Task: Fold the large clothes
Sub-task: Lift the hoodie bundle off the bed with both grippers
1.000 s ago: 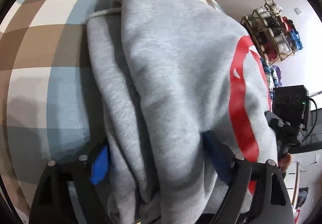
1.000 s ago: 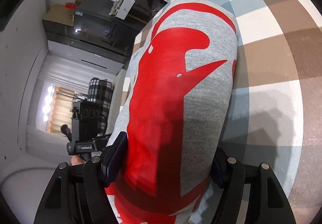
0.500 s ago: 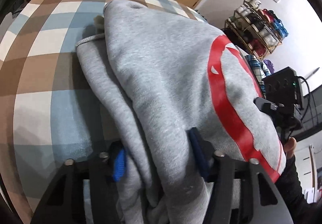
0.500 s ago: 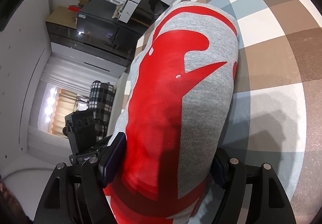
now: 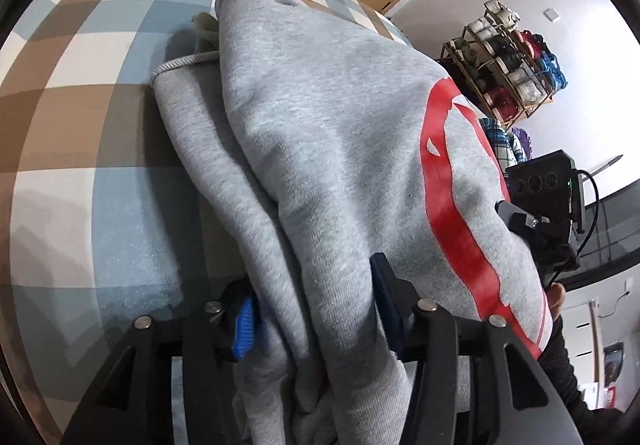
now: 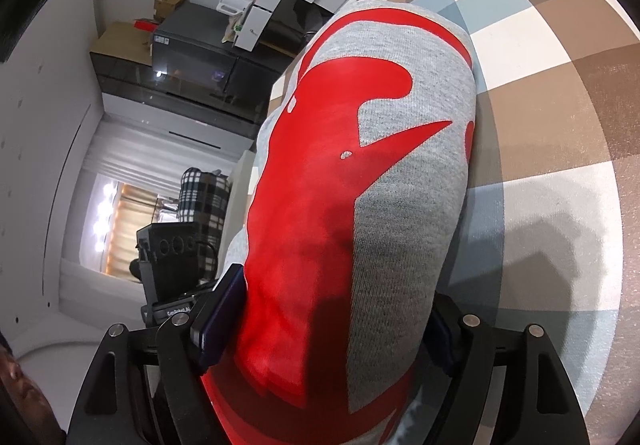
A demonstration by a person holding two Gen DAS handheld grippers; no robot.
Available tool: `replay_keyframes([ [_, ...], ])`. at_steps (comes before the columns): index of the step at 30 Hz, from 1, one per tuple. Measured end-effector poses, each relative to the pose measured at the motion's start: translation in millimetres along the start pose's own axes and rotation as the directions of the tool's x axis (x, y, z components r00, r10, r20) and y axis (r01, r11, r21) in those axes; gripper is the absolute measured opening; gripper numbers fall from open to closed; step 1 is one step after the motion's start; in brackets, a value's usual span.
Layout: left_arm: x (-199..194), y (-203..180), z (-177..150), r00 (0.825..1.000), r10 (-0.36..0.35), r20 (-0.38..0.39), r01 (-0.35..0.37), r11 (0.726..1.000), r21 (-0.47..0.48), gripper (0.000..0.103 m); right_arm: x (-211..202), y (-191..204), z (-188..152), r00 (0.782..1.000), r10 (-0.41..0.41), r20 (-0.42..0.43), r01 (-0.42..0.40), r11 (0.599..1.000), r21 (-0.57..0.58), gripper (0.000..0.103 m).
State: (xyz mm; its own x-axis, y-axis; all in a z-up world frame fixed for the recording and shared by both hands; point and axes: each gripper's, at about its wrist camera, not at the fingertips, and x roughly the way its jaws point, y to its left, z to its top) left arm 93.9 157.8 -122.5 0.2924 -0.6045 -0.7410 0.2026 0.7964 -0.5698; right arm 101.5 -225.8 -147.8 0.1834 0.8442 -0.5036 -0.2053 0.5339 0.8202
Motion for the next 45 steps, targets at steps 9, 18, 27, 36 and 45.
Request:
replay_keyframes([
  [9, -9.4, 8.5, -0.1, 0.991, -0.135, -0.020, 0.133, 0.988, -0.075, 0.028, -6.9, 8.9, -4.5, 0.999, -0.019, 0.041, 0.018, 1.000, 0.011, 0.068],
  [18, -36.9, -16.0, -11.2, 0.991, -0.132, 0.017, 0.132, 0.991, -0.035, 0.025, -25.9, 60.6, -16.0, 0.994, -0.004, 0.106, 0.022, 0.987, -0.161, 0.059],
  [27, -84.4, -34.2, -12.6, 0.988, -0.133, 0.077, 0.134, 0.991, -0.014, 0.025, -29.6, 90.3, -10.6, 0.990, 0.069, 0.126, -0.047, 0.985, -0.168, 0.057],
  [36, -157.4, -38.8, -5.2, 0.966, -0.152, 0.207, 0.156, 0.988, -0.002, 0.025, -28.5, 168.9, 13.5, 0.979, 0.147, 0.143, -0.106, 0.959, -0.264, 0.057],
  [45, -273.5, -16.3, 0.8, 0.934, -0.066, 0.351, 0.078, 0.997, -0.022, 0.025, 29.4, 276.2, 50.5, 0.965, 0.252, 0.074, -0.210, 0.910, -0.356, 0.057],
])
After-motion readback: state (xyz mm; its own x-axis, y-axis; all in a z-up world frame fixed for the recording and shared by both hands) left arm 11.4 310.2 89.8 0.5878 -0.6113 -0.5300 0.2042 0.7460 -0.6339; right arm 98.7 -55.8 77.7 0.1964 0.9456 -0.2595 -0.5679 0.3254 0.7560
